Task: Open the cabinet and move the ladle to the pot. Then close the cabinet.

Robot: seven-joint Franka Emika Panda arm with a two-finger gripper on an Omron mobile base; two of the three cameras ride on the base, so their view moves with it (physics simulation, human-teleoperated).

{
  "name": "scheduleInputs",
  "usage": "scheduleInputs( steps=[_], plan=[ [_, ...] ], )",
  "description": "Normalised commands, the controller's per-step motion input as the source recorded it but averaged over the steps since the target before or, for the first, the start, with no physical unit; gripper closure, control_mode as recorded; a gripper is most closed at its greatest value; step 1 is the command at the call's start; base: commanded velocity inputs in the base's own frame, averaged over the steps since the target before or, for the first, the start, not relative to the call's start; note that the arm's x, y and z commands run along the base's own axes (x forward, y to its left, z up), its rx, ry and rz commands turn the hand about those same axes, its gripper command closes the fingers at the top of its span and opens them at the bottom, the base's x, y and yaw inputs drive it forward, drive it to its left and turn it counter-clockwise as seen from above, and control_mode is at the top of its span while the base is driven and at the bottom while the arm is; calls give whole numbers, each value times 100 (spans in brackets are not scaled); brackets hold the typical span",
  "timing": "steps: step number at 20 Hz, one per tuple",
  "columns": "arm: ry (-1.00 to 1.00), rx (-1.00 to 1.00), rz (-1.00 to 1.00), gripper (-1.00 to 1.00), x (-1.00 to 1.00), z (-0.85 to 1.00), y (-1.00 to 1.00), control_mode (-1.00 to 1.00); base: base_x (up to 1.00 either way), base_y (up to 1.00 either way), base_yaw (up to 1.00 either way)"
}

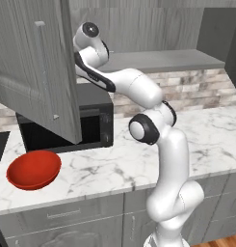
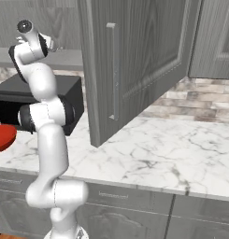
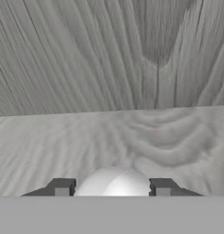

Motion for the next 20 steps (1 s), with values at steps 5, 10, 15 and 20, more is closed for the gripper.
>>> scheduleInputs(
  steps=[5, 10, 15, 20],
  plan=[
    [0, 0, 0, 100, -2, 0, 0, -100, 0, 0, 0],
    [-1, 0, 0, 100, -34, 0, 0, -100, 0, 0, 0],
    [-6, 0, 0, 100, -74, 0, 0, -100, 0, 0, 0],
    [-11, 0, 0, 100, -92, 0, -12, -100, 0, 0, 0]
  ],
)
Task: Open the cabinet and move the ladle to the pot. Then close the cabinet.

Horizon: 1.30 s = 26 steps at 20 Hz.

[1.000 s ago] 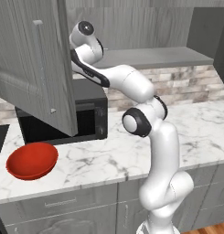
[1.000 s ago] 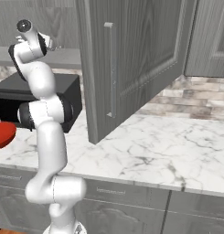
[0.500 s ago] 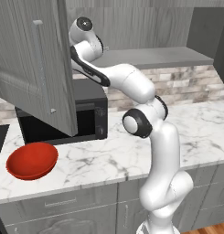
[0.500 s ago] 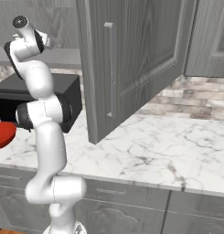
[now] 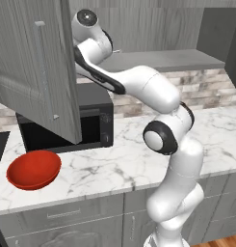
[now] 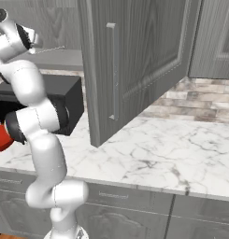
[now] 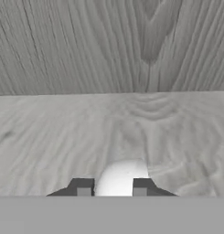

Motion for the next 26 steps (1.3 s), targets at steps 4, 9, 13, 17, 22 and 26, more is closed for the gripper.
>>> scheduleInputs(
  steps=[4, 9, 13, 17, 22, 26],
  plan=[
    [-7, 0, 0, 100, -80, 0, -14, -100, 0, 0, 0],
    [-2, 1, 0, 100, -92, 0, -34, -100, 0, 0, 0],
    [0, 3, 0, 100, -98, 0, -45, -100, 0, 0, 0],
    [0, 7, 0, 100, -100, 21, -45, -100, 0, 0, 0],
    [0, 6, 0, 100, -100, 24, -42, -100, 0, 0, 0],
    [0, 6, 0, 100, -100, 18, -44, -100, 0, 0, 0]
  ],
)
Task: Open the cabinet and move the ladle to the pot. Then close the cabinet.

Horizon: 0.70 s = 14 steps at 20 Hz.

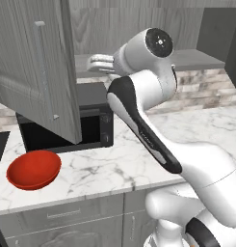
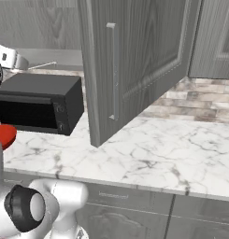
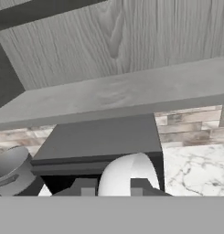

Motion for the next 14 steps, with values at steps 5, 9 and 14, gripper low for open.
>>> scheduleInputs(
  steps=[5, 9, 14],
  plan=[
    [0, 4, 0, 100, -99, 6, -35, -100, 0, 0, 0],
    [0, 1, 0, 100, -86, 0, -26, -100, 0, 0, 0],
    [5, 0, 0, 100, -41, 0, -24, -100, 0, 0, 0]
  ],
)
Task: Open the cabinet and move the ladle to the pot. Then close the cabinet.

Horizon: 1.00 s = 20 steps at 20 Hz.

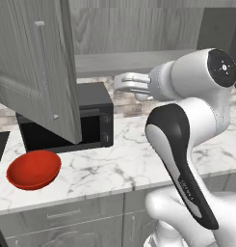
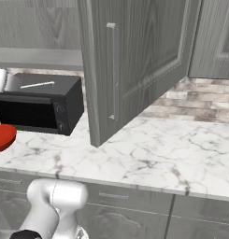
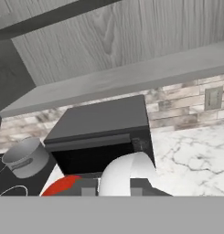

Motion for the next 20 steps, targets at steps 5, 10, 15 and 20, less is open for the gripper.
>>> scheduleInputs(
  steps=[5, 10, 15, 20],
  plan=[
    [6, 0, 0, 100, -20, 0, -26, -100, 0, 0, 0],
    [3, 0, 0, 100, -10, 0, -21, -100, 0, 0, 0],
    [1, 0, 0, 100, -1, 0, -10, -100, 0, 0, 0],
    [0, 0, 0, 100, -4, 0, 0, 100, -61, 0, 0]
  ],
)
